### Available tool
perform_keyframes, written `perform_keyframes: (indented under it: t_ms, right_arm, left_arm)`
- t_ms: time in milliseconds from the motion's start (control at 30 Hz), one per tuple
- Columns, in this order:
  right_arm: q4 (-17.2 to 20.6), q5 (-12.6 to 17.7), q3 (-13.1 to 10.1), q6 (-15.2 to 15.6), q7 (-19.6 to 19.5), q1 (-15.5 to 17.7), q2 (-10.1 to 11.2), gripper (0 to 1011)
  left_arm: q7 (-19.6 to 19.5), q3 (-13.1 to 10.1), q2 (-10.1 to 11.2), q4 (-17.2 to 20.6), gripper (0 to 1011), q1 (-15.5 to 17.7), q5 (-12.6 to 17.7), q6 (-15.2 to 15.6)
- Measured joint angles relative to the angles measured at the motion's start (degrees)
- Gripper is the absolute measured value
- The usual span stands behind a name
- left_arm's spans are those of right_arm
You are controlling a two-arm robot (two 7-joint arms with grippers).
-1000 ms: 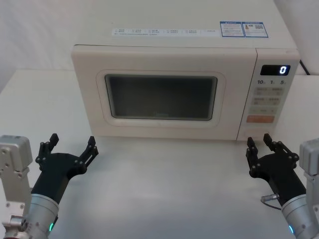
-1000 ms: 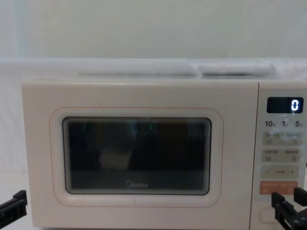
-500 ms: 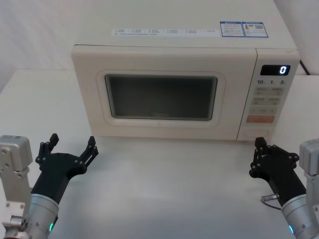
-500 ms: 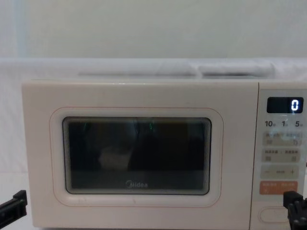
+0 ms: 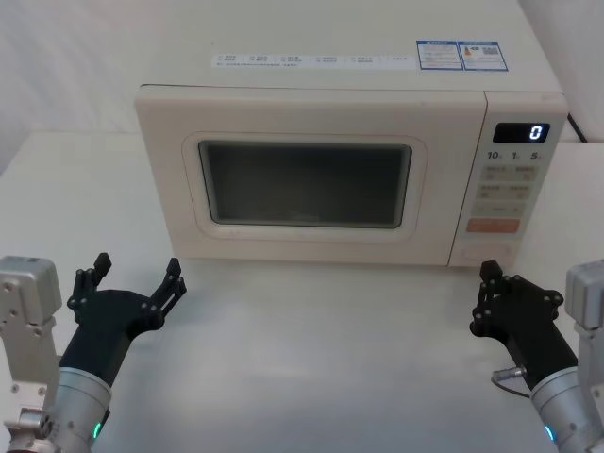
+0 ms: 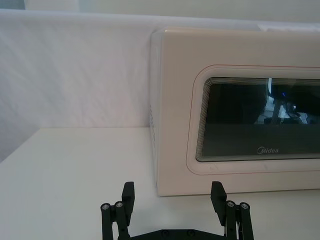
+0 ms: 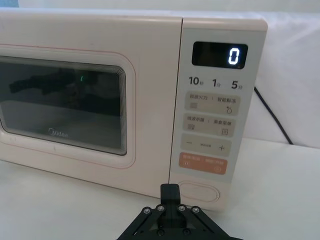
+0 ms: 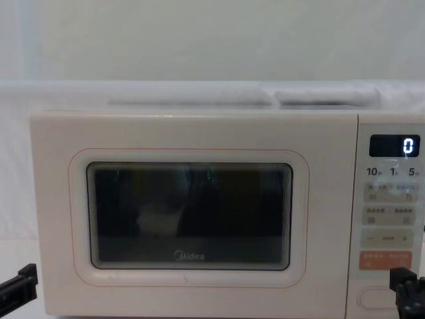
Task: Press the button to open the microwave door with one hand; close the microwave door with the other hand.
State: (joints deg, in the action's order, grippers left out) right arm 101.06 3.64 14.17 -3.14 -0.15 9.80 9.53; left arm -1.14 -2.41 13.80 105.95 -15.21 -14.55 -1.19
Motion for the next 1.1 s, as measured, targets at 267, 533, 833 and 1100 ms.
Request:
perform_keyframes:
  t_ms: [267, 533, 833, 1100]
  right_arm:
    - [-1.3, 0.5, -1.0, 1.9, 2.5, -0.8, -1.1, 0]
    - [-4.0, 1.6, -2.0, 4.4, 5.3, -2.7, -2.4, 0]
    - [-7.3, 2.6, -3.0, 6.6, 6.8, -5.2, -3.7, 0]
    - [-9.8, 2.9, -3.6, 7.1, 6.8, -7.0, -4.4, 0]
  left_arm:
    - [0.0, 0.0, 0.0, 0.0, 1001, 0.0, 0.0, 0.0]
    - [0.0, 0.0, 0.0, 0.0, 1001, 0.0, 0.0, 0.0]
    - [0.0, 0.0, 0.0, 0.0, 1001, 0.0, 0.0, 0.0]
    - [0.0, 0.0, 0.0, 0.0, 1001, 0.0, 0.0, 0.0]
